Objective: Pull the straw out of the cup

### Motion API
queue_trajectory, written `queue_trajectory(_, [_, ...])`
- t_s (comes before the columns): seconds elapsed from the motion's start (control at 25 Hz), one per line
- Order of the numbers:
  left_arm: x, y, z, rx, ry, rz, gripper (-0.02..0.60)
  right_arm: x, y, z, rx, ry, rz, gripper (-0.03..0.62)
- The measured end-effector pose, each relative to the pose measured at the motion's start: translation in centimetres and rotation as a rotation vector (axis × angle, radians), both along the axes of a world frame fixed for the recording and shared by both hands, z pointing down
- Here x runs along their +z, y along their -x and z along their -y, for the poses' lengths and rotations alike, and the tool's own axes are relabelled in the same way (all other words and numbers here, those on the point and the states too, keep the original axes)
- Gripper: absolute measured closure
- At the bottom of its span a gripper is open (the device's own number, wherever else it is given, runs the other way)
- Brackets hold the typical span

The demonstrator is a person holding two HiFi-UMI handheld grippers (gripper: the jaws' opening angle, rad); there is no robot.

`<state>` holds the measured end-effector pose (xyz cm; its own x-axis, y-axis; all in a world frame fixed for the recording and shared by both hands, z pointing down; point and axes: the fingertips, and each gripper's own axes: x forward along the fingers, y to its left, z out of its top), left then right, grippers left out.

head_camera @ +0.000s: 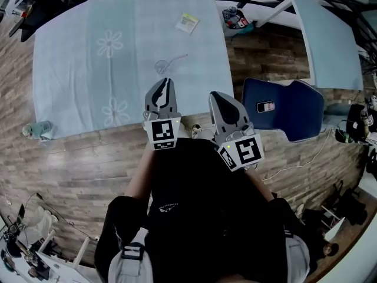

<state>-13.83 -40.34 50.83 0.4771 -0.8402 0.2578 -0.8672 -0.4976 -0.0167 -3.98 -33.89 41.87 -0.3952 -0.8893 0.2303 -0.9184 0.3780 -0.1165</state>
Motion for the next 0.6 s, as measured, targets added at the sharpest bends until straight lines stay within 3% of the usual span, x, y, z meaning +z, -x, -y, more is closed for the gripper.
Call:
queue_trajectory(0.12, [1.8,-0.4,1.5,0.054,0.043,0.005,0.541,0.5,0.5,0.8,0.039,0.014,-0.008,0.586])
queue_trajectory(0.2, [3.1,-0.7,2.5,0.084,0.074,0.02,0.455,0.9,0.5,1.5,0.066,0.019,-0.009,0.586])
queue_trajectory(0.6, [9.0,-2.1,6.3,0.153,0.192,0.155,0.407,2.1,-0.3,2.8,0.206,0.06,-0.008,0.586])
